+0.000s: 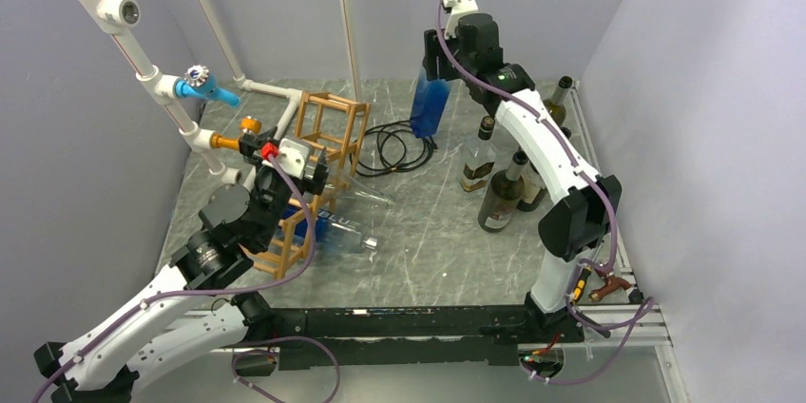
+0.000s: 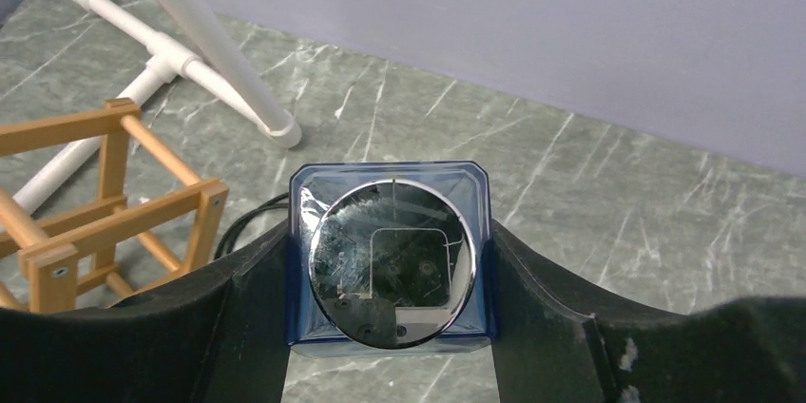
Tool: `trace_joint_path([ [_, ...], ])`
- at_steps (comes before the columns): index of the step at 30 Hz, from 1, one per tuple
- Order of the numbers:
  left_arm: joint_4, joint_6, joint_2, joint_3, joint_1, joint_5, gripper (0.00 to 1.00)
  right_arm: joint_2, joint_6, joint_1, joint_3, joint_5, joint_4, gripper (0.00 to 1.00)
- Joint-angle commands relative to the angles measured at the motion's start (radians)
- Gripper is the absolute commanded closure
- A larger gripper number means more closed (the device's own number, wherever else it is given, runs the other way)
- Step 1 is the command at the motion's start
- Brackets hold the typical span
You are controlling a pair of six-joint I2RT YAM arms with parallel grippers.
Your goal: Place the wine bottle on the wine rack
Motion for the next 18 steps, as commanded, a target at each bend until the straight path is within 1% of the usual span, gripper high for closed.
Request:
trace_joint_path([
  [1,-0.036,-0.040,-0.003,0.059,-0.003,0.069,0.00,-0.080,0.052,0.074,0.068,0.058,0.084,1.00],
  [6,-0.050,-0.062,-0.003,0.069,-0.006,0.121,0.00,-0.132,0.037,0.182,0.033,0.159,0.002,1.00],
  [10,-0.060,-0.074,0.001,0.076,-0.005,0.138,0.00,-0.210,0.019,0.270,-0.044,0.268,-0.048,1.00],
  [13,-0.074,-0.095,0.010,0.085,-0.005,0.149,0.00,-0.278,0.066,0.301,-0.122,0.265,-0.078,1.00],
  [15,-0.093,-0.117,0.014,0.096,-0.006,0.181,0.01,-0.329,0.104,0.319,-0.194,0.248,-0.070,1.00],
  [18,-0.098,-0.158,0.006,0.099,-0.005,0.292,0.00,-0.389,0.175,0.343,-0.267,0.249,-0.093,1.00],
])
